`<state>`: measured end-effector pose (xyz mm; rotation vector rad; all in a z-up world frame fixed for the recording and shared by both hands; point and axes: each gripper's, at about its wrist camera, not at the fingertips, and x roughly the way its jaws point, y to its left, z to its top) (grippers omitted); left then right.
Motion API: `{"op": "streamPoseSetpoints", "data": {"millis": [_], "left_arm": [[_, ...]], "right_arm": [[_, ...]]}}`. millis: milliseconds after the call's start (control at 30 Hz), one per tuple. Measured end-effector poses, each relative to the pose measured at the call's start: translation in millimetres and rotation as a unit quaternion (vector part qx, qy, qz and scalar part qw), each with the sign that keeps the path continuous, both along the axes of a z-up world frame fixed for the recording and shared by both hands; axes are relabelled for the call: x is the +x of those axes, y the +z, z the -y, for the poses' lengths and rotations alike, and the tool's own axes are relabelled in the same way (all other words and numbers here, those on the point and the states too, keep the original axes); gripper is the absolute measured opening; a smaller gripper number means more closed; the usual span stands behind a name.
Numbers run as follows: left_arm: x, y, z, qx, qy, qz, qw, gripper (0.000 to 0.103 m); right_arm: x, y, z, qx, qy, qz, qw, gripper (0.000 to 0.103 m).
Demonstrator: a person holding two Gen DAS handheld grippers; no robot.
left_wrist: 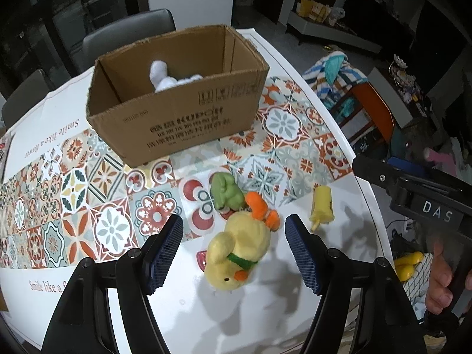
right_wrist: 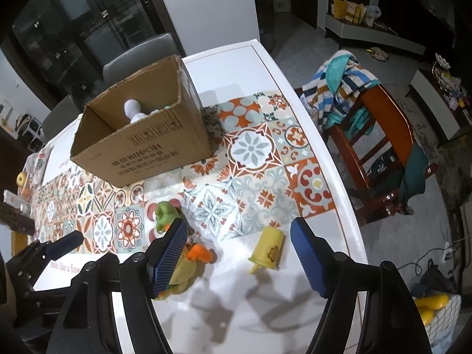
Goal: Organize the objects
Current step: 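Move both grippers toward the yellow duck plush and yellow cup, then grasp the yellow duck plush with the left gripper while the right grasps the yellow cup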
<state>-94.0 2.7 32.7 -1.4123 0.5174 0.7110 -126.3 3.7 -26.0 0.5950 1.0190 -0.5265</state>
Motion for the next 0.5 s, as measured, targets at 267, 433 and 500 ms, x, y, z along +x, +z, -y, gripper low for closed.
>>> {"op": "streamPoseSetpoints", "data": {"millis": [267, 433, 500], "left_arm": [[14, -9, 3, -0.001, -0.044, 0.004, 0.9990, 0.071], [23, -17, 4, -0.008, -0.065, 0.006, 0.9979, 0.071], [27, -21, 4, -0.012, -0.073, 0.007, 0.9972, 0.071]], "right_arm": [[-5, -18, 3, 0.017, -0.007, -0.013, 1.000, 0.072], [-8, -31, 6, 0.028, -0.010, -0.024, 0.999, 0.072], [-8, -35, 7, 0.032, -0.011, -0.027, 0.999, 0.072]]}}
